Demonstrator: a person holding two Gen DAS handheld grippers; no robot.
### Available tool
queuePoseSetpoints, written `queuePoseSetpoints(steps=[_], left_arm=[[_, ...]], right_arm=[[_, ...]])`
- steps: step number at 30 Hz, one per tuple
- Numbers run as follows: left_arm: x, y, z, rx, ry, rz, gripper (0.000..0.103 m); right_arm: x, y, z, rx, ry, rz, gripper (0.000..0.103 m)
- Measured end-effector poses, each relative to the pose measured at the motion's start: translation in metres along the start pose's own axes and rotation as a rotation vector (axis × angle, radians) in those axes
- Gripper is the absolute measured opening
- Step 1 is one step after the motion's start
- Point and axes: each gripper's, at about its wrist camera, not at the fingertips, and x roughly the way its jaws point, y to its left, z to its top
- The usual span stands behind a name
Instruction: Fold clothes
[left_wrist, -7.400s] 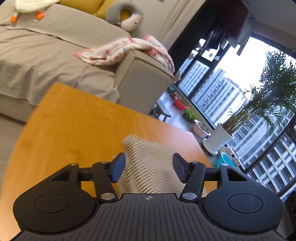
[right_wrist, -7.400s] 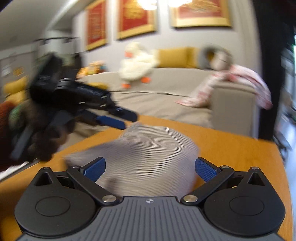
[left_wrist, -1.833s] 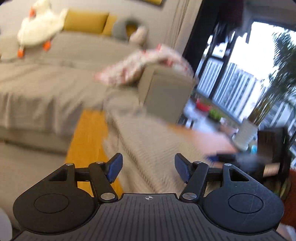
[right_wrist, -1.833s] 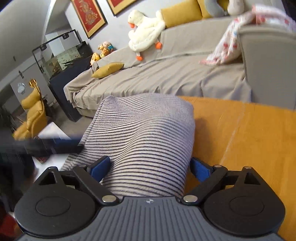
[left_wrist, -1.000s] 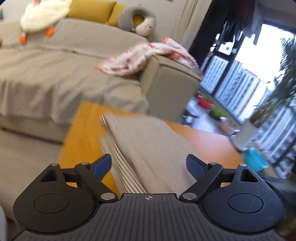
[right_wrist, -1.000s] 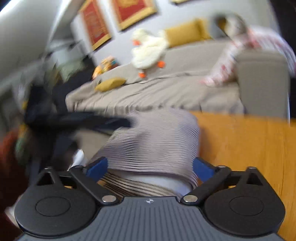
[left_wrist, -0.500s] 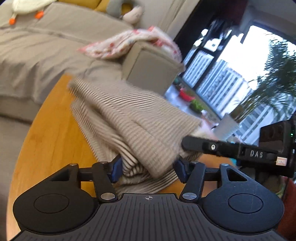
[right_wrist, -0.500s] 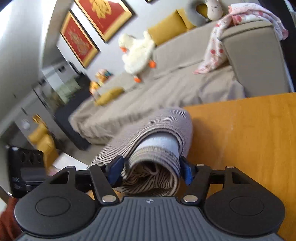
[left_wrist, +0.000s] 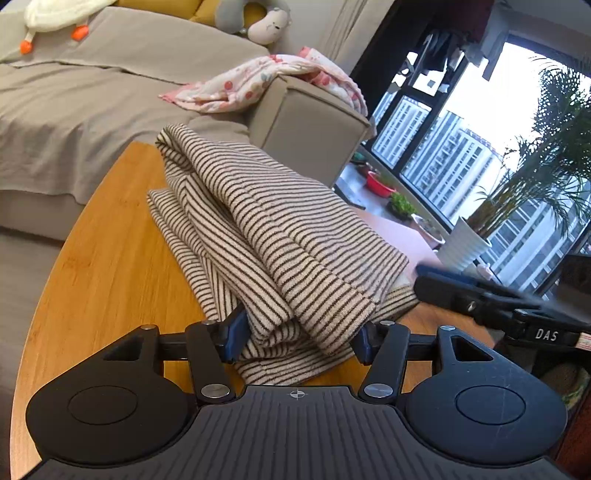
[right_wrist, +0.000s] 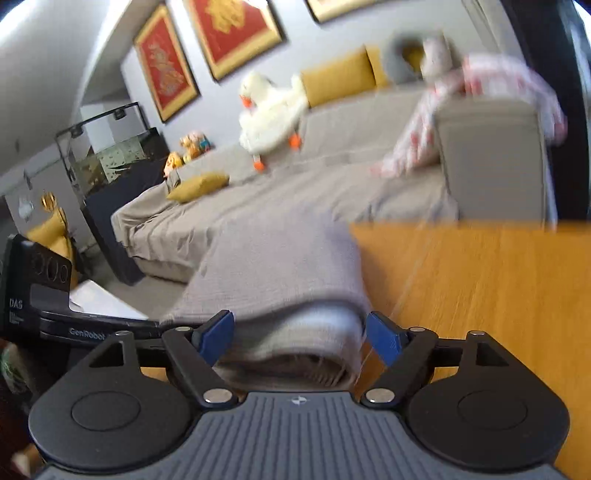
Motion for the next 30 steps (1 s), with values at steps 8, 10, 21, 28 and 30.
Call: queuePoseSetpoints(steps=[8,10,21,28,30], left_arm=[[0.002,0.002,0.001,-0.006,-0.002,-0.012,0.06],[0.004,0.0,0.001,-0.002,-0.006,-0.021,0.064],[-0.028,0.003,-0.002,-0.008,-0.048,0.031,0.072],[-0.027,0.001,0.006,-0.039,-0.092,0.075,0.075],[-0.032,0.003,0.007,-0.07,-0.11,0.073,0.073]], right_arm=[[0.02,0.03,0.017,-0.319,0.039,-0.048,0.03],[0.024,0.042,0.025,-0.302,0.03,0.026,0.02],[0.052,0.036,0.018,-0.063,0.15,0.194,0.017],[0.021,0.016,0.018,0.039,0.037,0.093,0.078],[0.011,0.011,0.018,0.068,0.005,0.064,0.091]])
